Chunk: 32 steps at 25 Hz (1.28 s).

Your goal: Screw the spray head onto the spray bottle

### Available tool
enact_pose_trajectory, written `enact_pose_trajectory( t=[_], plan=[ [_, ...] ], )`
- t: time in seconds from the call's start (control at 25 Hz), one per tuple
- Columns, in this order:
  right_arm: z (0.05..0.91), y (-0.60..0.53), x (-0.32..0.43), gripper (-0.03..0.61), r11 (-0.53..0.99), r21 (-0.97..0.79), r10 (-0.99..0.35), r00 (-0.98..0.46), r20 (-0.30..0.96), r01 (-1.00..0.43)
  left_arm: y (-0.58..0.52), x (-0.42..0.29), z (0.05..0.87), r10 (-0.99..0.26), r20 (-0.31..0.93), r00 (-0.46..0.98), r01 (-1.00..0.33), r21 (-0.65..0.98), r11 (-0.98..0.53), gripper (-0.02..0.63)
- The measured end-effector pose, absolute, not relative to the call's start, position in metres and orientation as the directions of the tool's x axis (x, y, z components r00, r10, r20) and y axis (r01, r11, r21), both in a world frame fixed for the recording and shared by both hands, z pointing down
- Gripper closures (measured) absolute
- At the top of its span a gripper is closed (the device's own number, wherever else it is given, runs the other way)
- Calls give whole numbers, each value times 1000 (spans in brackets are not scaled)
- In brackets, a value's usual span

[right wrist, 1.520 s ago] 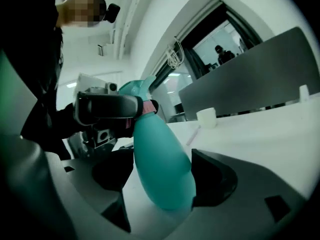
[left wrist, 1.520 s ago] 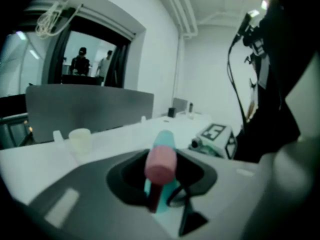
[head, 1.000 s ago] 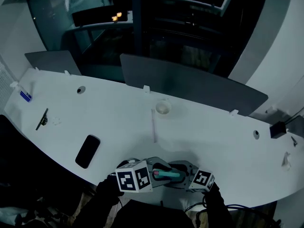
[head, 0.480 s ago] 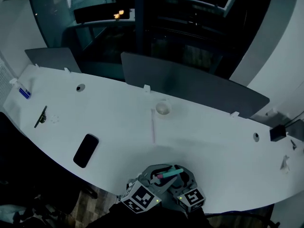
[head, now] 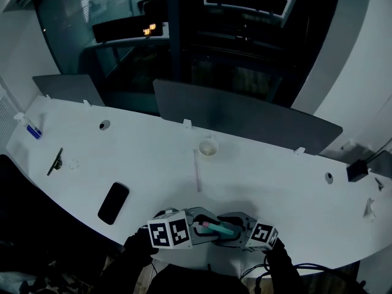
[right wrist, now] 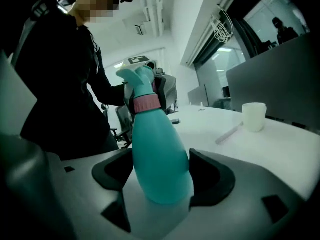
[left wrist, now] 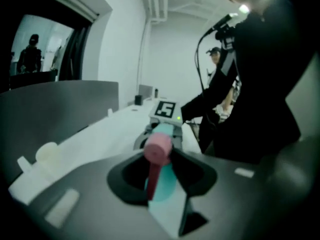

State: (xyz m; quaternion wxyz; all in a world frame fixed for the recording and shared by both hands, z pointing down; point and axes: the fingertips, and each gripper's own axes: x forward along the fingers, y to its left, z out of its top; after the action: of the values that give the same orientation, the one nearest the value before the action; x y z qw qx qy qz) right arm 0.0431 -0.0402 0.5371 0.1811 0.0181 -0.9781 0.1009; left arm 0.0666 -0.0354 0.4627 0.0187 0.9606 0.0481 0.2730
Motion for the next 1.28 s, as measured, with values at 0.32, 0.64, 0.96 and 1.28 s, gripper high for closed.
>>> enact_pose_trajectory(
  t=[0.32, 0.64, 0.96, 1.28],
  plan=[
    [536, -51, 60, 233, 832, -141, -469, -817, 335, -536, -54, 62, 458, -347, 333, 877, -364, -12, -931, 477],
    [545, -57, 56, 235, 819, -44, -509, -761, 403, -572, -51, 66, 464, -369, 340, 865, -393, 2, -919, 486],
    [543, -46, 53, 235, 983, -91, -107, -904, 414, -158, -43, 67, 462, -32, 398, 917, -50, 35, -998, 494],
    [517, -48, 62, 233, 880, -106, -417, -860, 293, -463, -50, 43, 438, -300, 76, 951, -309, 168, -936, 214]
  ],
)
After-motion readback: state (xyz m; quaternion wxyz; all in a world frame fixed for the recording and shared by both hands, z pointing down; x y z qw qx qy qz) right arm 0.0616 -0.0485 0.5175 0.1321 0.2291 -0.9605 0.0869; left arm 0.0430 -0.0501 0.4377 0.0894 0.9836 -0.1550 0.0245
